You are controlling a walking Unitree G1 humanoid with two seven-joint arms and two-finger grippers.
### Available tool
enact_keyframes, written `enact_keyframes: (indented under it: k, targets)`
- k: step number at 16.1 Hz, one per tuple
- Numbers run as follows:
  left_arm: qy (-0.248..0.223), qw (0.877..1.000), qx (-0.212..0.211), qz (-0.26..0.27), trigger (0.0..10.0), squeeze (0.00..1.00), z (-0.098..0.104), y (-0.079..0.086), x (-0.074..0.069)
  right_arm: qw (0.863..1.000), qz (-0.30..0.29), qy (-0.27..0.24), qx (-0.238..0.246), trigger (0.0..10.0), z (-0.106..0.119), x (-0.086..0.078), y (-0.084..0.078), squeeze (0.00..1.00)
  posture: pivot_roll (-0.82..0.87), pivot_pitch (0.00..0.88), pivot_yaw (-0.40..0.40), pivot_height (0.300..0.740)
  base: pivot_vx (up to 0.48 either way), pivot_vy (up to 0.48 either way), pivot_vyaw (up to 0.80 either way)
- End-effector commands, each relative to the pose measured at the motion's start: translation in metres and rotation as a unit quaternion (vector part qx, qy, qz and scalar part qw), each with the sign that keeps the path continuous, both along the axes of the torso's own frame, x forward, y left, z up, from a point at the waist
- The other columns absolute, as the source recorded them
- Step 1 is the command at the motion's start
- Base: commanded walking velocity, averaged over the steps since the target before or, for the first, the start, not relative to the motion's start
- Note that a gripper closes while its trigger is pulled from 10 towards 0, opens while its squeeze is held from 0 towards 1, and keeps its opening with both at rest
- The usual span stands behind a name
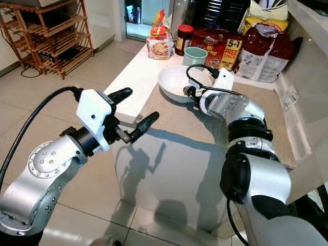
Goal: Setting the table
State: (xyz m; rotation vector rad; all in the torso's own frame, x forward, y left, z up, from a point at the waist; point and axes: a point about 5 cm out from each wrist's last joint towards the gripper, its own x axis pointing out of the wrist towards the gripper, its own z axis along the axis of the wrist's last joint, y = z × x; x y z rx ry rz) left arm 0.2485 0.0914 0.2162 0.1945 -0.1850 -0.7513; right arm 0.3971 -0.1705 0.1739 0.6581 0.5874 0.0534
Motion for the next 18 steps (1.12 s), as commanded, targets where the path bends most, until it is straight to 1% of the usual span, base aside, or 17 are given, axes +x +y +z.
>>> enact_keyframes:
  k: [1,2,3,7,10,18]
  targets:
    - [0.003,1.0,0.002,-0.013,10.0,0.0,0.0003,-0.0031,-0.0031,1.0,-0.003,0.008,0.025,0.0,-0.0002,-0.0004,-0.0014,0.0,0.11,0.0,-0.075,0.74,0.0,0.0,0.0]
    - [0.004,1.0,0.002,-0.017,10.0,0.0,0.0004,-0.0033,-0.0032,0.999,-0.01,0.006,0.048,0.0,-0.0003,-0.0001,-0.0016,0.0,0.11,0.0,-0.074,0.74,0.0,0.0,0.0]
    - [0.007,1.0,0.004,-0.019,10.0,0.0,0.0002,-0.0033,-0.0039,0.998,-0.014,0.007,0.056,0.0,-0.0005,0.0001,-0.002,0.0,0.11,0.0,-0.074,0.74,0.0,0.0,0.0]
    - [0.011,1.0,0.008,-0.022,10.0,0.0,-0.0008,-0.0035,-0.0048,0.997,-0.022,0.008,0.071,0.0,-0.0047,0.0008,0.002,0.0,0.12,0.0,-0.077,0.74,0.0,0.0,0.0]
    - [0.012,1.0,0.01,-0.022,10.0,0.0,-0.0008,-0.0031,-0.0049,0.997,-0.02,0.007,0.076,0.0,-0.004,0.0015,0.0046,0.0,0.12,0.0,-0.077,0.74,0.0,0.0,0.0]
    - [0.013,1.0,0.013,-0.023,10.0,0.0,-0.0017,-0.0038,-0.0048,0.997,-0.026,0.007,0.075,0.0,-0.0061,0.0014,0.003,0.0,0.12,0.0,-0.076,0.74,0.0,0.0,0.0]
